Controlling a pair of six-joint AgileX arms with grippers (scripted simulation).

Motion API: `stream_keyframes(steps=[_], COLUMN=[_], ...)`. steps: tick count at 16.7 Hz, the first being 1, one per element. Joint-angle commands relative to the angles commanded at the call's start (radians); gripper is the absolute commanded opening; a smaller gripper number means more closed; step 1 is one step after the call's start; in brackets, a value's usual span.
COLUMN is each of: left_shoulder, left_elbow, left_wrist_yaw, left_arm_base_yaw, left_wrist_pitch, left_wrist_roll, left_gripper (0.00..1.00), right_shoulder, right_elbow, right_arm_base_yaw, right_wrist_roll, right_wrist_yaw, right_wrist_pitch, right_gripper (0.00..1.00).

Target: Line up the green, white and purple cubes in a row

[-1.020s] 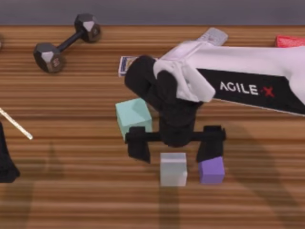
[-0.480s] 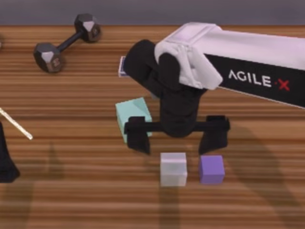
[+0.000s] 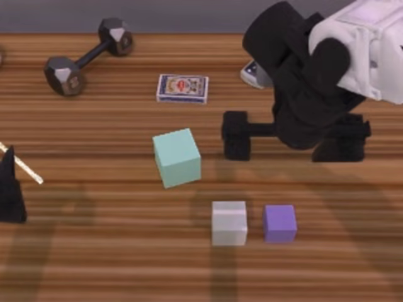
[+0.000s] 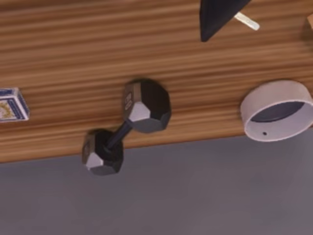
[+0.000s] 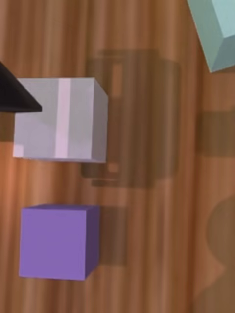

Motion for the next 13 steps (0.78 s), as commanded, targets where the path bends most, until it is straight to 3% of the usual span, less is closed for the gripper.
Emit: stream_keyframes(steps=[7, 10, 13], left_shoulder=[0.639, 0.966, 1.286], left_elbow=[0.533, 0.799, 1.068], left_wrist_yaw=[0.016, 0.019, 0.018], left_arm_base_yaw=[-0.154, -0.225, -0.29], left_wrist_pitch=[-0.383, -0.563, -0.73], left_wrist_roll=[0.21, 0.313, 0.411], left_gripper=[1.0, 1.0, 1.0], right_shoulder=[-0.686, -1.004, -1.27], right_elbow=[-0.506, -0.757, -0.984], right_arm_base_yaw=[-0.236, -0.348, -0.447], right_wrist_roll=[-0.263, -0.378, -0.475], right_wrist_yaw=[0.072, 0.073, 0.051], right_wrist_pitch=[0.299, 0.445, 0.587], right_gripper=[1.0, 1.0, 1.0])
